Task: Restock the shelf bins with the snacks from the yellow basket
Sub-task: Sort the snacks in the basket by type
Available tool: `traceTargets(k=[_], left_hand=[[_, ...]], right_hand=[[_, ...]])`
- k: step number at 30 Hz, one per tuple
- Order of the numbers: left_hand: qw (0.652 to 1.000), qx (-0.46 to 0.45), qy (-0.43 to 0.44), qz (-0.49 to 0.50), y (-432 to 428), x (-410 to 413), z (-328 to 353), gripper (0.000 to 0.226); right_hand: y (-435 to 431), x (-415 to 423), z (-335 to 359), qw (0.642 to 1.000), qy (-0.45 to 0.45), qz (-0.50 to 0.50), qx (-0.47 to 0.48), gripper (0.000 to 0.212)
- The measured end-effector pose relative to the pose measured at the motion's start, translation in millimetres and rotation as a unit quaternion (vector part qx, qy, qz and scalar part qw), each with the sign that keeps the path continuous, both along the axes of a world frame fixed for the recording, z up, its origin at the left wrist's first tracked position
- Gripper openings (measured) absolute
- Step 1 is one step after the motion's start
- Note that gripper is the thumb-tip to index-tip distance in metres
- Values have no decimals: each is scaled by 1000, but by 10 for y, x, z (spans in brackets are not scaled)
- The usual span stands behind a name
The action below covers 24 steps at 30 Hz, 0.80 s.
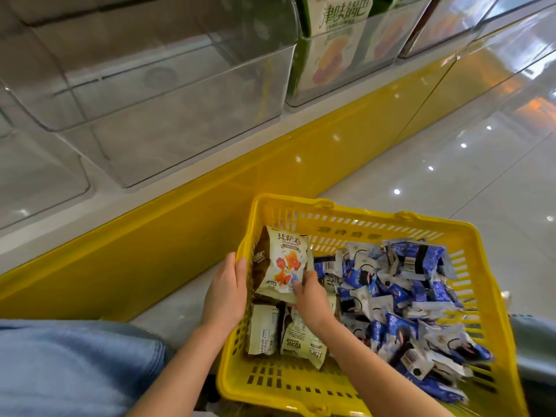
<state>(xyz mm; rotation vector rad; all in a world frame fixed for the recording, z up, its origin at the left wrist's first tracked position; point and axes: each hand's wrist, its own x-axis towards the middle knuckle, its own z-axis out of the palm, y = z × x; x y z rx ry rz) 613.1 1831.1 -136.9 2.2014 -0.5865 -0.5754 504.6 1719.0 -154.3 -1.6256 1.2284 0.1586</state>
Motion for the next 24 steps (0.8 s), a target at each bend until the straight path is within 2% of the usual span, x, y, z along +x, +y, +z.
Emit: traceTargets(k=[5, 6, 9, 11, 14, 16, 19, 24], left_hand=[[1000, 15, 2, 4, -28, -3, 48, 24], [1000, 20, -20, 11, -46, -12, 89, 27], [986, -2, -164, 19, -149, -65, 273, 34], [980, -48, -191, -29, -280, -161, 359, 29], [979, -86, -123, -139, -584, -441, 328, 19], [973, -71, -76, -205, -829, -681, 187, 18], [969, -4, 37, -246, -1184, -1006, -96, 33], [947, 107, 211, -216, -1667, -1159, -444, 65]], right_hand=[[-239, -45, -24, 983, 53, 107, -142, 19], [-270, -64, 12, 981, 47, 133, -133, 21], [-347, -253, 126, 973, 29, 207, -103, 34], [-441, -494, 238, 961, 3, 202, -190, 37], [-715, -918, 446, 908, -26, 116, -403, 33], [-999, -1139, 509, 889, 38, 57, -453, 44], [-1351, -1320, 469, 917, 125, 56, -373, 70], [-1605, -1408, 285, 952, 117, -8, -283, 83]])
